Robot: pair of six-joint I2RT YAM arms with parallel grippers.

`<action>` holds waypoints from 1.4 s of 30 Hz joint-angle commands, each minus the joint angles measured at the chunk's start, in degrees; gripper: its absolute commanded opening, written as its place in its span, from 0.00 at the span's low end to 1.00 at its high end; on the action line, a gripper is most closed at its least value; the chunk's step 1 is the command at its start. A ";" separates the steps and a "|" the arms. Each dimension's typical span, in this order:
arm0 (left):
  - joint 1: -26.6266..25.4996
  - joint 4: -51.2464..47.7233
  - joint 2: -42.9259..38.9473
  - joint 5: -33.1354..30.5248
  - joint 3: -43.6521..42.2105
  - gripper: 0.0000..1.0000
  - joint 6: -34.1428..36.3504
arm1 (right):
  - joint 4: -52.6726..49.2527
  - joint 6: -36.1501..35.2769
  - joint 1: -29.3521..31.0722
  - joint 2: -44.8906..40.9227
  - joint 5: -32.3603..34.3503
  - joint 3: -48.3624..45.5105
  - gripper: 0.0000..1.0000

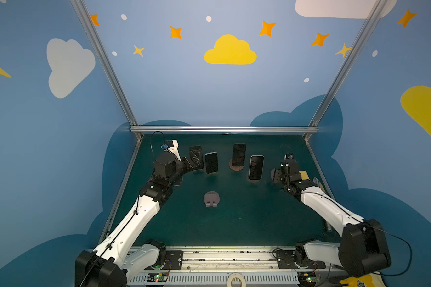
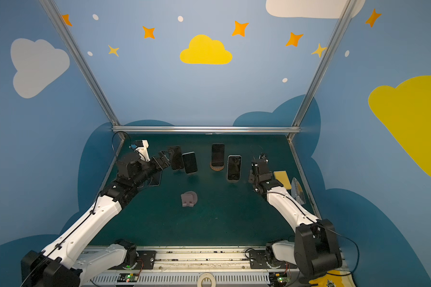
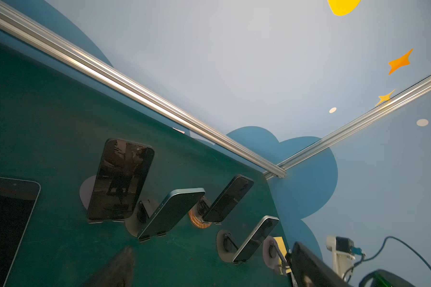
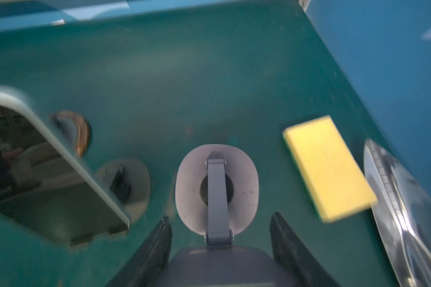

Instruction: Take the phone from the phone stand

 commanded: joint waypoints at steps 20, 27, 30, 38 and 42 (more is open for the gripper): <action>-0.08 4.28 -1.58 6.43 0.42 0.97 3.43 | -27.37 -6.21 -8.30 41.43 -15.43 47.06 0.59; 0.00 4.85 -1.34 6.70 0.14 0.97 3.28 | -36.09 -3.59 -8.65 42.66 -16.50 53.49 0.77; 0.00 5.31 -0.86 7.13 -0.06 0.98 2.82 | -37.51 -3.01 -8.70 40.69 -16.68 54.20 0.80; 0.04 3.75 -1.61 3.27 -0.27 0.98 4.50 | -38.41 2.72 -8.43 26.71 -15.40 50.27 0.83; 0.05 -0.38 -2.80 -7.38 -0.34 0.99 2.26 | -38.96 7.15 -6.47 16.83 -17.89 45.91 0.84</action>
